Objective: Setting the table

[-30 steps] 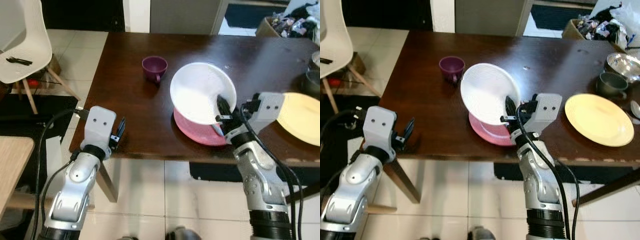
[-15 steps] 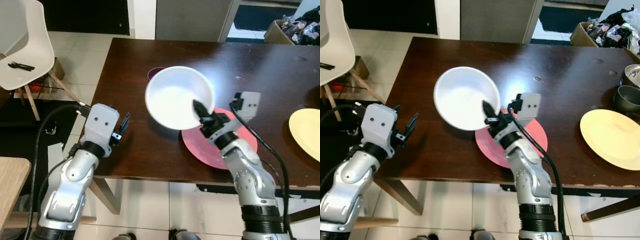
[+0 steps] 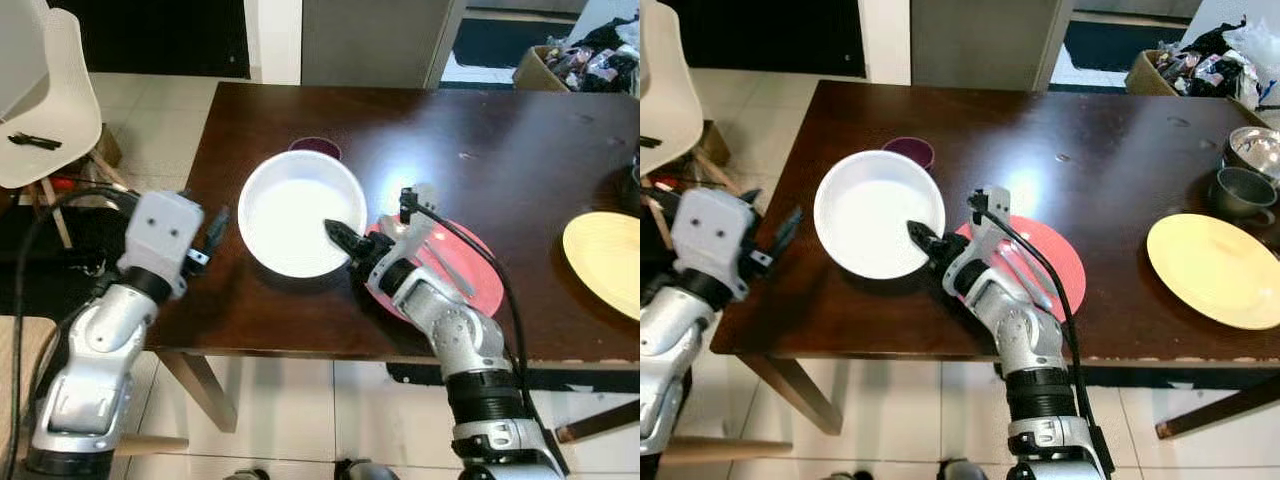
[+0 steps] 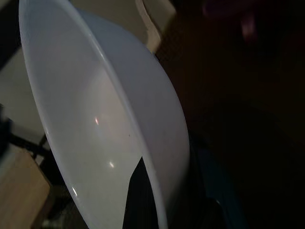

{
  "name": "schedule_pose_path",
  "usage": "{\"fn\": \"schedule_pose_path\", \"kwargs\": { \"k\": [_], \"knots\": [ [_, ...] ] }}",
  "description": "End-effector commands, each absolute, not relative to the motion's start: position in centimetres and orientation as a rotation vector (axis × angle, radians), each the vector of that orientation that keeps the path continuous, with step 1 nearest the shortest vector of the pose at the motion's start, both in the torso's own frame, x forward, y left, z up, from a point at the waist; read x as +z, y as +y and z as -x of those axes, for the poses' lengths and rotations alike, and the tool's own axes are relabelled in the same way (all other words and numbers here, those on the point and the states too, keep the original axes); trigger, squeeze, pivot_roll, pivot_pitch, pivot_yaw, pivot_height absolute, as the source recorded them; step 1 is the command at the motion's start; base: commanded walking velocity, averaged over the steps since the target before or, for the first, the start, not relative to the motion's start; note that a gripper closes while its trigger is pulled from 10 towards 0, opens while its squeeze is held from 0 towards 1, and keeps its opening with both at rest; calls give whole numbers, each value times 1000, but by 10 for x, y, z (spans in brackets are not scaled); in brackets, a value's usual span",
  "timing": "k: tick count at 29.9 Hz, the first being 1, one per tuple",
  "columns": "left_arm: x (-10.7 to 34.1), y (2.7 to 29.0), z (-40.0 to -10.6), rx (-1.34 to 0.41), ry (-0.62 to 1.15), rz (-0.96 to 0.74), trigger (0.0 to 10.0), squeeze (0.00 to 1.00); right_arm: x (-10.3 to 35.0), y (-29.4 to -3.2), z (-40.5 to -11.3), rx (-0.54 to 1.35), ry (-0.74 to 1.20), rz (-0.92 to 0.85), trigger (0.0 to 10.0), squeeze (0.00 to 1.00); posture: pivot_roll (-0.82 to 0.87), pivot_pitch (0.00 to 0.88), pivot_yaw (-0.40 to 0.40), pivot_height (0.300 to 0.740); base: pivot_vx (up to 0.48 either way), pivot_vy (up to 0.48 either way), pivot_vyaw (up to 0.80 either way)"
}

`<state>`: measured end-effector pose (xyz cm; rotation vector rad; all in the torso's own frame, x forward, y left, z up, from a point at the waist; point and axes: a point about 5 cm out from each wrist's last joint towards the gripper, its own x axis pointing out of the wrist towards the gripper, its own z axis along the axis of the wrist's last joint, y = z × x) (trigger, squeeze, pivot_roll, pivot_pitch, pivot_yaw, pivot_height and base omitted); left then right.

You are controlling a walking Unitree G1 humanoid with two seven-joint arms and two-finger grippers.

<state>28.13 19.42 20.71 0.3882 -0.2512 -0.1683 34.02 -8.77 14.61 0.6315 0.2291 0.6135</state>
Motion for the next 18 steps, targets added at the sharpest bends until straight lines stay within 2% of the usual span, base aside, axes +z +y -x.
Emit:
{"fn": "schedule_pose_path", "kwargs": {
  "k": [1,4,5,6,7,8,9,10,11,12,13,18],
  "knots": [
    [208,199,-277,-151,-241,-381,10000,0,134,-86,-338,605,289,-642,10000,0,-18,70,1,740,0,0,0],
    [207,197,-276,-154,-238,-378,10000,0,130,-88,-338,585,306,-629,10000,16,-24,71,3,740,0,0,0],
    [206,195,-275,-157,-236,-376,10000,0,129,-88,-338,581,308,-629,10000,263,-24,71,3,740,0,0,0],
    [206,193,-275,-160,-236,-374,10000,0,128,-89,-337,577,313,-631,10000,263,-30,71,4,740,0,0,0],
    [206,191,-275,-164,-235,-371,10000,0,127,-89,-336,578,316,-633,10000,459,-30,71,4,740,0,0,0],
    [206,190,-275,-167,-235,-369,10000,0,127,-90,-336,578,318,-634,10000,459,-30,71,4,740,0,0,0],
    [207,188,-276,-171,-235,-367,10000,0,126,-91,-337,568,318,-625,10000,769,-30,71,4,740,0,0,0],
    [207,187,-276,-173,-235,-365,10000,0,125,-92,-337,561,318,-618,10000,769,-39,68,8,740,0,0,0],
    [207,186,-276,-176,-235,-361,10000,0,125,-93,-337,557,318,-615,10000,886,-39,68,8,740,0,0,0],
    [207,186,-276,-178,-235,-358,10000,0,125,-93,-337,555,319,-616,10000,914,-39,68,8,740,0,0,0],
    [207,185,-276,-179,-235,-357,10000,0,125,-94,-338,550,315,-614,10000,992,-39,68,8,740,0,0,0],
    [208,183,-277,-184,-235,-353,10000,0,127,-99,-339,522,301,-613,10000,1000,-39,68,8,740,0,0,0]
  ]
}}
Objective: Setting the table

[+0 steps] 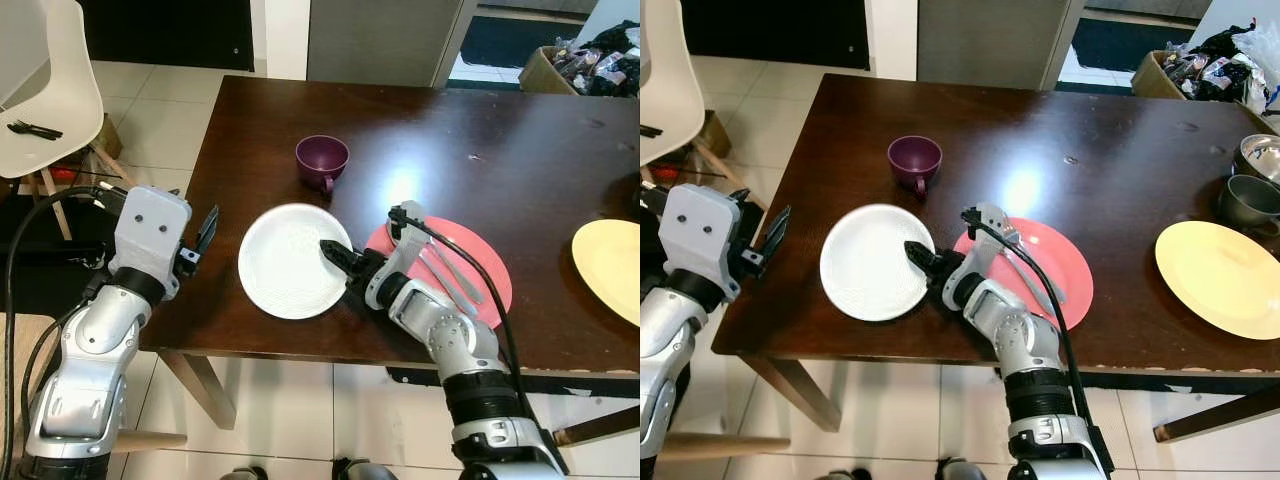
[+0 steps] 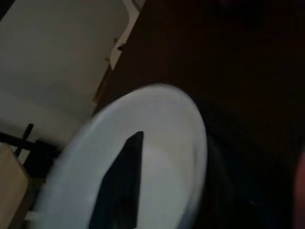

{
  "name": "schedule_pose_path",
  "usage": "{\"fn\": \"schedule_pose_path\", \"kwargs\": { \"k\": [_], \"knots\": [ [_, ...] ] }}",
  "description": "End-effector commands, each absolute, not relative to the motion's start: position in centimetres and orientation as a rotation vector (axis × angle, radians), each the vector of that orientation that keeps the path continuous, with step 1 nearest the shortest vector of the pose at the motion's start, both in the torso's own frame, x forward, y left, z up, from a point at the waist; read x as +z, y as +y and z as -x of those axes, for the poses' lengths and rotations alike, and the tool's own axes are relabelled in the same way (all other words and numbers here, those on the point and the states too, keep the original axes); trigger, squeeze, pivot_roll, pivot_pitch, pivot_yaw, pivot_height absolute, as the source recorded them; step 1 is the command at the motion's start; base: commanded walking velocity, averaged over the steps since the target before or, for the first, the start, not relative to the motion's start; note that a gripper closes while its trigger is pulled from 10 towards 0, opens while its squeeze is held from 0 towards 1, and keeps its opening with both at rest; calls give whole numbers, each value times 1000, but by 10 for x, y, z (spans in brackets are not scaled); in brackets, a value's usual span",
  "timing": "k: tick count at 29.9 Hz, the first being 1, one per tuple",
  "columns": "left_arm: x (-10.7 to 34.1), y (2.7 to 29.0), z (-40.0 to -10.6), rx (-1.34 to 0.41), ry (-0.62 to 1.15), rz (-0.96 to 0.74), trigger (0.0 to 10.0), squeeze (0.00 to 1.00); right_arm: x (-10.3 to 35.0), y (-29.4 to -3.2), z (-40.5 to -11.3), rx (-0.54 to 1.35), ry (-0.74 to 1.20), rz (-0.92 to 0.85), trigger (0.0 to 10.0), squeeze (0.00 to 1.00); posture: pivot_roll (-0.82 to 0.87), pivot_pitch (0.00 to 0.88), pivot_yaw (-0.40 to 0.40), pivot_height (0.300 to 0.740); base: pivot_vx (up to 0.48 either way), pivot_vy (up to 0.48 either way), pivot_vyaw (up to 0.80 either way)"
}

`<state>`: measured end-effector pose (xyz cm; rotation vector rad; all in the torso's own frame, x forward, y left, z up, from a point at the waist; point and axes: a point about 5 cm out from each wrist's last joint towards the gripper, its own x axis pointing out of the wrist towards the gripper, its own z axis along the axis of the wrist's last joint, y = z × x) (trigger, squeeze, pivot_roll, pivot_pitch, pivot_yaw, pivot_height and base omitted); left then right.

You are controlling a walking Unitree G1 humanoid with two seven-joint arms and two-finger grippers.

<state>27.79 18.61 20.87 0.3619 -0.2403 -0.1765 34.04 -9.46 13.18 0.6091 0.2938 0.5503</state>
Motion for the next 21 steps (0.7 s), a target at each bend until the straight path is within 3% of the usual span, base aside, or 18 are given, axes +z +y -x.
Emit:
{"fn": "schedule_pose_path", "kwargs": {
  "k": [1,12,13,15,16,21],
  "knots": [
    [208,183,-277,-185,-235,-352,10000,0,128,-100,-339,522,298,-613,10000,1000,-52,63,15,740,0,0,0],
    [211,180,-277,-191,-236,-346,10000,0,140,-120,-342,408,215,-536,10000,1000,-59,61,16,740,0,0,0],
    [212,179,-277,-192,-236,-345,10000,0,145,-125,-342,384,183,-494,10000,0,-60,61,18,740,0,0,0],
    [212,179,-277,-193,-235,-340,10000,0,153,-132,-342,356,123,-421,10000,0,-63,62,20,740,0,0,0],
    [213,177,-278,-190,-235,-329,10000,0,170,-141,-338,319,0,-305,10000,0,-65,63,23,740,0,0,0],
    [211,172,-279,-164,-214,-254,10000,0,194,-151,-326,271,-178,-237,10000,0,-74,65,30,740,0,0,0]
  ]
}}
